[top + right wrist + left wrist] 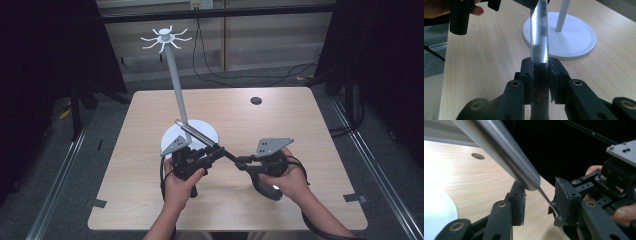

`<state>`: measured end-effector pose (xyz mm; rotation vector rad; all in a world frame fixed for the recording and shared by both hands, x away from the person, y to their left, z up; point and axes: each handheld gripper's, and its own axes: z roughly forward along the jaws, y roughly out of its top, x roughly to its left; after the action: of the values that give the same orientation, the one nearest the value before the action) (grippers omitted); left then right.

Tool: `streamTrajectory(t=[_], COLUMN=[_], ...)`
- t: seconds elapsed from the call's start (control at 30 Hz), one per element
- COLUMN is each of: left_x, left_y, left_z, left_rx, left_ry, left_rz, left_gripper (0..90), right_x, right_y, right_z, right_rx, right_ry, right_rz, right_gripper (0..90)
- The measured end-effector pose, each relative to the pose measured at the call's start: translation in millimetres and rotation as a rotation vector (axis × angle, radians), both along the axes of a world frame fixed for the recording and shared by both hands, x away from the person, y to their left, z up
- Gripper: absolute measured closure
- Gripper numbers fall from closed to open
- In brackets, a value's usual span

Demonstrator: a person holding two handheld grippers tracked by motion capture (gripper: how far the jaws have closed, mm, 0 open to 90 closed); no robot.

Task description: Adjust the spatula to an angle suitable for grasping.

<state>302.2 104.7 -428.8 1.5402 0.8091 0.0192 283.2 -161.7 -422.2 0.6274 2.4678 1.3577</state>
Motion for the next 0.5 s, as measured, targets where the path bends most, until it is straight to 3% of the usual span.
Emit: streamTrajectory(t=[0.2, 0.5], left_x=[0.5, 0.6], left_y=[1.7, 2.1], left_z=[4.8, 14.3], left_rx=[-0.035, -0.084], left_ry=[-0.002, 0.011], left_rz=[0.004, -0.004], left_gripper=[75.2, 81.3], right_x=[-0.7, -0.4], right_y=[4.5, 9.8], right_z=[3.5, 5.4], right_rx=[0.027, 0.048], right_ry=[-0.012, -0.032], right_rz=[-0.016, -0.028], right_gripper=[75.3, 75.1])
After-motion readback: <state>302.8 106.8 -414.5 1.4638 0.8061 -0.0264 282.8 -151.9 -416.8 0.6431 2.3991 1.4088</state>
